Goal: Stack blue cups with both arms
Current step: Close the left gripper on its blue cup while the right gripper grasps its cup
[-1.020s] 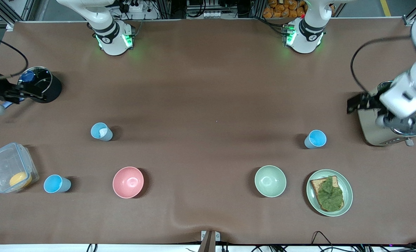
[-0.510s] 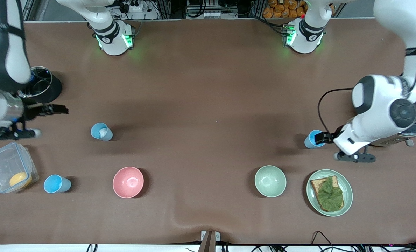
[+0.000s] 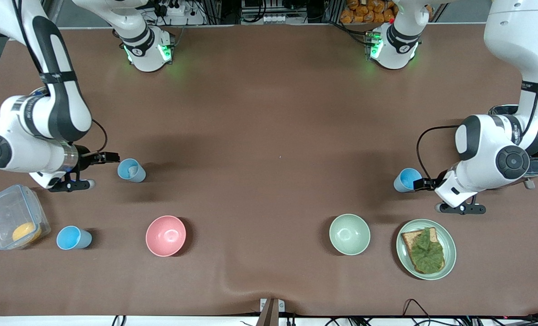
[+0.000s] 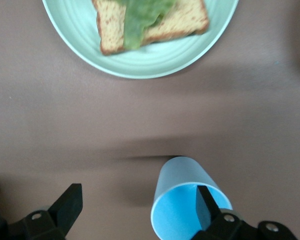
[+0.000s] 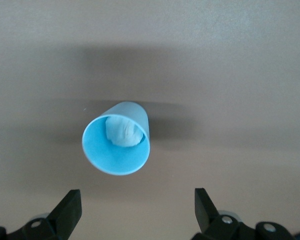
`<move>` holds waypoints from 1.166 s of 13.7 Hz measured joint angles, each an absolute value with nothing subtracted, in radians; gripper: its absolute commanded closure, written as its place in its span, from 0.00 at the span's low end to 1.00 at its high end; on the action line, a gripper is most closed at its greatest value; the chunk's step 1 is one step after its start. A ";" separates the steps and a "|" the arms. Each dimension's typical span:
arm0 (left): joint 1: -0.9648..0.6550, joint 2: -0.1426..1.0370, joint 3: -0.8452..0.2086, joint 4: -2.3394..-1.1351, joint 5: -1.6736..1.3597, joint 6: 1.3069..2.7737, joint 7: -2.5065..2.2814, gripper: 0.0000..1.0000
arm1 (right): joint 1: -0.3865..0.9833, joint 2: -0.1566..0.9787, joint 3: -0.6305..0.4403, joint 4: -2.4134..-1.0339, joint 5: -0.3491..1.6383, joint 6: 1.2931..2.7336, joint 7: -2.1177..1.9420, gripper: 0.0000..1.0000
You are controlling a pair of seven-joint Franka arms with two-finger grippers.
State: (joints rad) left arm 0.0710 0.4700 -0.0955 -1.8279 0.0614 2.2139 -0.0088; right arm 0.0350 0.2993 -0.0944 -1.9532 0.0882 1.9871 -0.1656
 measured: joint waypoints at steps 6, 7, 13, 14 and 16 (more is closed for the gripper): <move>0.071 0.484 -0.098 -1.923 0.061 2.245 -0.009 0.00 | 0.034 0.351 -0.098 -2.077 0.092 2.233 -0.166 0.00; 0.071 0.484 -0.098 -1.933 0.061 2.245 -0.009 0.00 | 0.034 0.375 -0.098 -2.079 0.093 2.259 -0.166 0.13; 0.071 0.483 -0.100 -1.945 0.061 2.275 -0.055 1.00 | 0.043 0.406 -0.095 -2.065 0.094 2.245 -0.164 1.00; 0.071 0.483 -0.101 -1.945 0.061 2.280 -0.059 1.00 | 0.046 0.406 -0.095 -2.060 0.094 2.233 -0.164 1.00; 0.071 0.483 -0.101 -1.945 0.061 2.291 -0.060 1.00 | 0.048 0.406 -0.095 -2.047 0.094 2.217 -0.163 1.00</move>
